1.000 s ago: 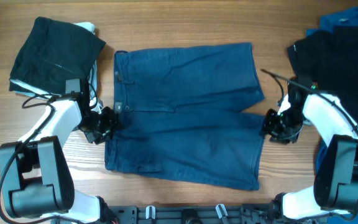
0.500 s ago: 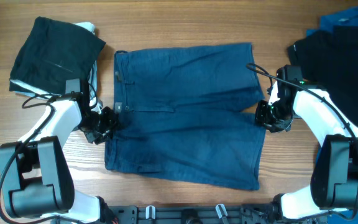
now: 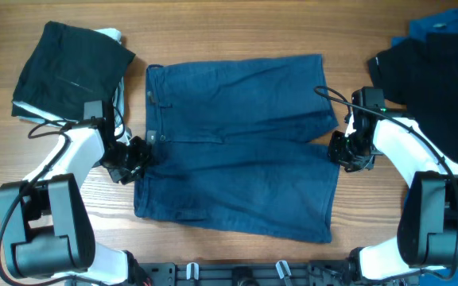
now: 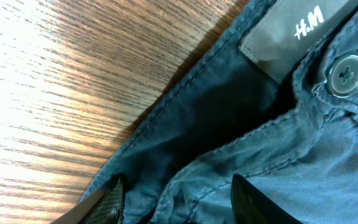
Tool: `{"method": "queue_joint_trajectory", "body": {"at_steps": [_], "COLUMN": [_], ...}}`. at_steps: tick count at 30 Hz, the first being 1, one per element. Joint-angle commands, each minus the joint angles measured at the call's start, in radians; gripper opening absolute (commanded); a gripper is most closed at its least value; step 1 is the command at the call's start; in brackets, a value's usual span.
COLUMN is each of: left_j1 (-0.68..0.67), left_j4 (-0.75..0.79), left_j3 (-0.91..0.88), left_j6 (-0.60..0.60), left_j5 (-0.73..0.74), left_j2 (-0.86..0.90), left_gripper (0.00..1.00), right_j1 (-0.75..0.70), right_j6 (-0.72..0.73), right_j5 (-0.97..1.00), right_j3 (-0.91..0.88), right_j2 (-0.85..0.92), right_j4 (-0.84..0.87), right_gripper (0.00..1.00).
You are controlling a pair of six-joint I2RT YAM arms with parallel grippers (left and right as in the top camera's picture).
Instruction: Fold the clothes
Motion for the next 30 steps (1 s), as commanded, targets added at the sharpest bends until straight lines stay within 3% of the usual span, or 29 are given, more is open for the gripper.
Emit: {"method": "queue_joint_trajectory", "body": {"at_steps": [1,11,15,18,21,28,30], "left_j1": [0.006,0.006,0.006,0.006,0.006,0.006,0.006], "left_j4": [-0.001,-0.001,0.000,0.000,0.000,0.010,0.010], "left_j3": [-0.010,-0.010,-0.010,-0.010,-0.010,-0.010,-0.010], "left_j6": [0.002,0.002,0.002,0.002,0.002,0.002,0.002], "left_j5": [-0.010,-0.010,-0.010,-0.010,-0.010,-0.010,-0.010], "left_j2": [-0.006,-0.006,-0.006,-0.006,-0.006,-0.006,-0.006], "left_gripper": [0.55,0.54,0.55,0.55,0.55,0.55,0.55], "right_j1": [0.003,0.003,0.003,0.003,0.003,0.000,0.000], "right_j6": [0.012,0.011,0.011,0.011,0.011,0.011,-0.016], "right_j5": [-0.001,-0.009,-0.013,-0.012,-0.004,0.257,0.208], "right_j3": [-0.009,-0.054,-0.051,-0.007,0.024,0.024,0.024], "right_j2": [0.015,0.015,0.014,0.014,0.014,0.014,0.014], "right_j4": [0.005,0.060,0.083,0.050,0.017,0.071,0.101], "right_gripper": [0.25,0.30,0.19,0.04,0.04,0.04,0.04]}}
